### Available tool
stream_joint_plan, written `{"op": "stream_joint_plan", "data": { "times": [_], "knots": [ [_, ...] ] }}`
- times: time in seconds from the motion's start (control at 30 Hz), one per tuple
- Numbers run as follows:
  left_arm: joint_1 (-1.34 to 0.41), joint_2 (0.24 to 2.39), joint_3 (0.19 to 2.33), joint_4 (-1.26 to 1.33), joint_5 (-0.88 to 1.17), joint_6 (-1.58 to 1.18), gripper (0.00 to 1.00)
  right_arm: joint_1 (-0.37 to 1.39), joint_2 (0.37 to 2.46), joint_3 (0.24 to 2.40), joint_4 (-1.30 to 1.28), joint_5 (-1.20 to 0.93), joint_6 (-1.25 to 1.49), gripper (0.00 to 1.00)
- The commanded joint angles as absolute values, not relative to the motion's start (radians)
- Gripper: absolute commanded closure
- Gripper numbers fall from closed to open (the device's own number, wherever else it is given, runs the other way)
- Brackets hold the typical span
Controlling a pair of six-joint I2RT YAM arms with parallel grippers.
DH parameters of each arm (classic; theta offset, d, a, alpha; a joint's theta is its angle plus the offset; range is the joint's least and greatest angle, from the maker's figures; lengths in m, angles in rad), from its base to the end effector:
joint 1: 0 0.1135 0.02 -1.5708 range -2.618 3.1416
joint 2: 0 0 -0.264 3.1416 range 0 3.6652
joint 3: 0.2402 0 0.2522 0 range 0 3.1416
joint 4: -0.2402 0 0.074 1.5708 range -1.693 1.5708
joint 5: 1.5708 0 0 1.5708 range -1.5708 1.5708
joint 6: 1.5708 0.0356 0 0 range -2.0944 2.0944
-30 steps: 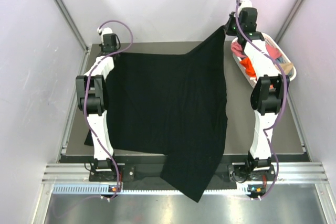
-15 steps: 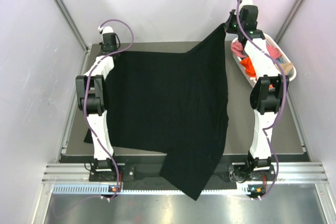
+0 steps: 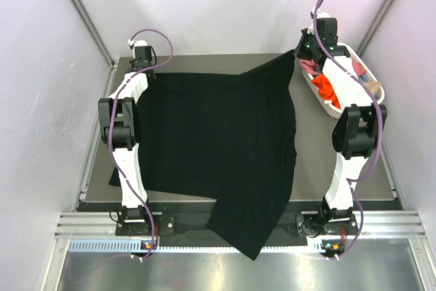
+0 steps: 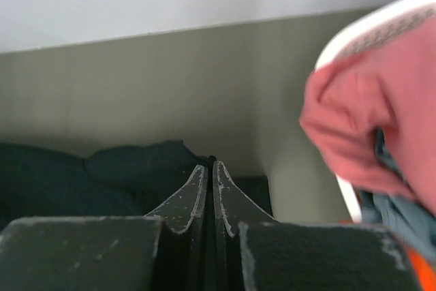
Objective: Fold and stack the t-shirts
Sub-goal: Fold the tshirt
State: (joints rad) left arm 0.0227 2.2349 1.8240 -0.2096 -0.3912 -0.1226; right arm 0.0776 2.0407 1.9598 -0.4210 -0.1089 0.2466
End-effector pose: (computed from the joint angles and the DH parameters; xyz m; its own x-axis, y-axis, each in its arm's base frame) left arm 0.5178 0.0253 0.2164 -0.5364 -0.1253 -0.8346 -0.3997 0.9087 0.1205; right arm 0.4827 0.0414 0.3363 -0.5071 0.2040 -0.8374 -0.0498 0.9630 0.2647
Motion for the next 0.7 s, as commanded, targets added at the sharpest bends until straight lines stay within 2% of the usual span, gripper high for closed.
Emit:
{"op": "stream_joint_plan", "data": {
  "times": [0.0, 0.1, 0.37, 0.67],
  "knots": [
    [0.028, 2.204, 1.842, -0.276, -0.405, -0.150, 1.00, 0.067, 1.888, 1.925, -0.486, -0.078, 0.268, 1.00],
    [0.026, 2.183, 1.832, -0.326, -0.402, -0.164, 1.00, 0.067, 1.841, 1.875, -0.534, -0.097, 0.305, 1.00],
    [0.026, 2.152, 1.822, -0.503, -0.357, -0.212, 1.00, 0.069, 1.634, 1.544, -0.565, -0.152, 0.390, 1.00],
    [0.028, 2.086, 1.735, -0.581, -0.432, -0.213, 1.00, 0.078, 1.454, 1.270, -0.555, -0.215, 0.420, 1.00]
  ]
}}
